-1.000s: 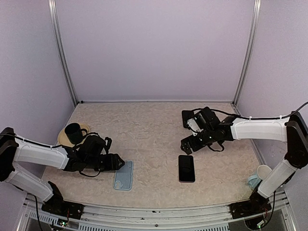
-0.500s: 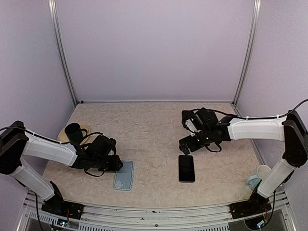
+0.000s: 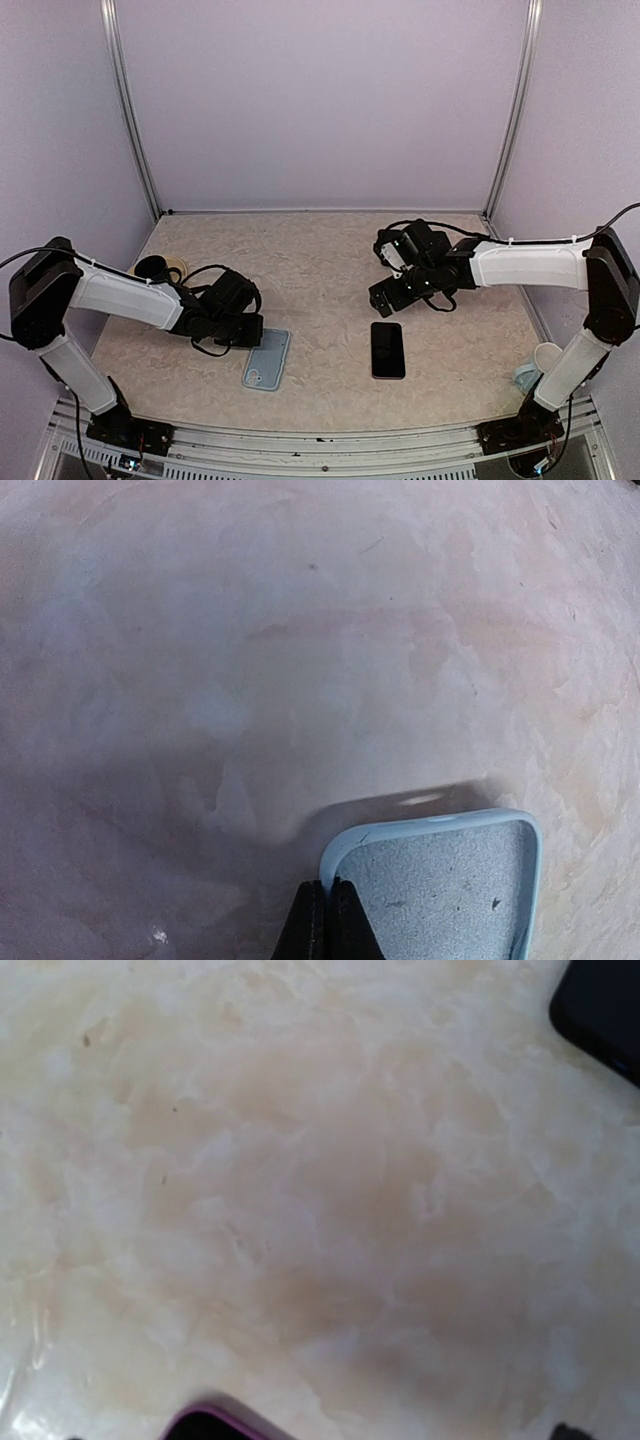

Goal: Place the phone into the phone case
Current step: Pick up the phone case from the center of the board, then place the phone case at the center of the board.

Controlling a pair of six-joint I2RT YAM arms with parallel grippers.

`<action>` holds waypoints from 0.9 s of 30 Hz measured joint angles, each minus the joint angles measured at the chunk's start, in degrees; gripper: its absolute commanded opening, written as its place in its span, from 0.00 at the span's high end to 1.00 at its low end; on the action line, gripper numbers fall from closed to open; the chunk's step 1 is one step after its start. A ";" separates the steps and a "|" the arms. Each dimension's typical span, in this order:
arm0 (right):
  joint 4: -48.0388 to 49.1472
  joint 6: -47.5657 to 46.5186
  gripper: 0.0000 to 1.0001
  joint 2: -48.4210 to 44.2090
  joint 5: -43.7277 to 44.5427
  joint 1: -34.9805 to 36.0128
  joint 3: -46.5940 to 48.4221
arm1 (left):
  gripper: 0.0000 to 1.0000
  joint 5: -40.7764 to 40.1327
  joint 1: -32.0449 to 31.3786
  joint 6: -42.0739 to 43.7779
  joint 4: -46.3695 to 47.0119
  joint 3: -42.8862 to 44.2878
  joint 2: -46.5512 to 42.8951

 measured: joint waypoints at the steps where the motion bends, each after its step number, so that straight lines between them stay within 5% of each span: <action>1: 0.09 -0.33 0.00 0.07 0.11 0.00 0.09 | 1.00 -0.17 0.00 0.63 -0.79 1.46 0.92; 11: 0.26 -1.90 0.00 0.09 2.47 -0.04 0.09 | 1.00 -0.26 0.22 10.60 -4.33 19.93 10.10; 18: 0.37 -2.47 0.00 -1.53 3.30 -0.50 -1.29 | 1.00 1.09 1.20 25.53 -11.26 38.29 17.73; 27: 0.33 -3.39 0.00 -5.62 4.11 -1.55 -3.74 | 1.00 4.28 2.12 44.13 -19.15 49.05 23.61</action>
